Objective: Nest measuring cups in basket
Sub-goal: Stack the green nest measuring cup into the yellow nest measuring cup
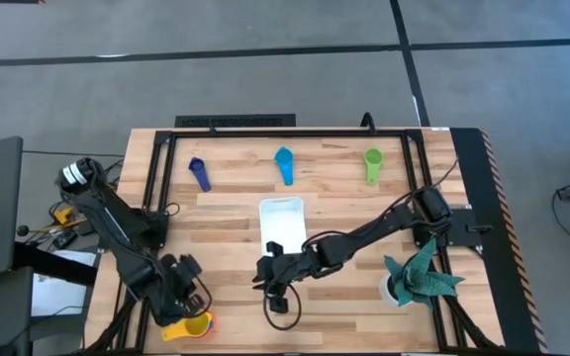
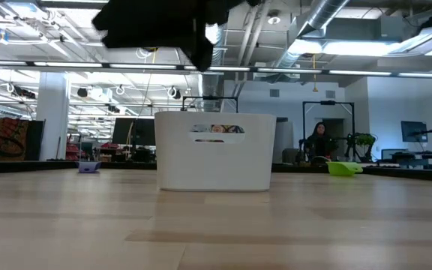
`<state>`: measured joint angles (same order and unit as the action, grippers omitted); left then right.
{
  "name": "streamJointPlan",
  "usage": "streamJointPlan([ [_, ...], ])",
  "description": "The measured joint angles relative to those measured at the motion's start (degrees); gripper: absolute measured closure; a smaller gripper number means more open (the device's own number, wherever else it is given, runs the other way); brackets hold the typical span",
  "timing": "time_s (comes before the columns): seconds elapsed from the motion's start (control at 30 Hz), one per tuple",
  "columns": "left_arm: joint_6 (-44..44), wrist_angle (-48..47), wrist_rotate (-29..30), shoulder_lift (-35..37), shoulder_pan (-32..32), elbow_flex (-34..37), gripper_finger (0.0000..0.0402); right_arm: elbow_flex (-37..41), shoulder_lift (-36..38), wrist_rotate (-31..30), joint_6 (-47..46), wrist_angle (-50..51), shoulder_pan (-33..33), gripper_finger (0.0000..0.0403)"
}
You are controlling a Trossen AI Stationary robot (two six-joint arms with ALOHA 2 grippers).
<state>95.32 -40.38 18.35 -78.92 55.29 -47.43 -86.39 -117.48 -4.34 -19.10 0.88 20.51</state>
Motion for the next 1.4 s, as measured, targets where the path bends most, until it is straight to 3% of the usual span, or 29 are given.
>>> streamJointPlan([
  [0.2,-13.95,-3.21,6.27,1.47,0.1,-4.8,0.038,-0.02,4.58,-5.19,1.92,8.44,0.22,0.0295],
  [0.33,-23.67,2.0,6.26,0.47,0.0,-5.0,0.034,-0.17,7.92,-8.63,2.22,14.19,0.68,0.0295],
  [0.57,-29.99,7.34,-0.31,-3.6,-0.13,-4.86,0.0252,-0.04,11.45,-13.97,2.04,21.88,1.47,0.0295],
  [0.73,-30.79,9.29,-6.12,-5.53,-0.13,-4.84,0.0224,-0.04,11.59,-15.22,1.34,22.92,1.66,0.0295],
  [1.07,-29.93,9.29,-10.58,-12.46,-1.79,-4.82,0.0247,-0.04,11.35,-15.39,0.53,23.36,1.95,0.0296],
  [1.17,-28.66,8.75,-9.95,-12.98,-3.29,-4.88,0.0282,-0.04,11.35,-15.52,0.08,24.31,1.99,0.0295],
  [1.4,-21.36,4.41,-1.21,-11.64,-8.75,-4.84,0.0381,-0.04,11.33,-19.78,-3.28,30.52,2.56,0.0296],
])
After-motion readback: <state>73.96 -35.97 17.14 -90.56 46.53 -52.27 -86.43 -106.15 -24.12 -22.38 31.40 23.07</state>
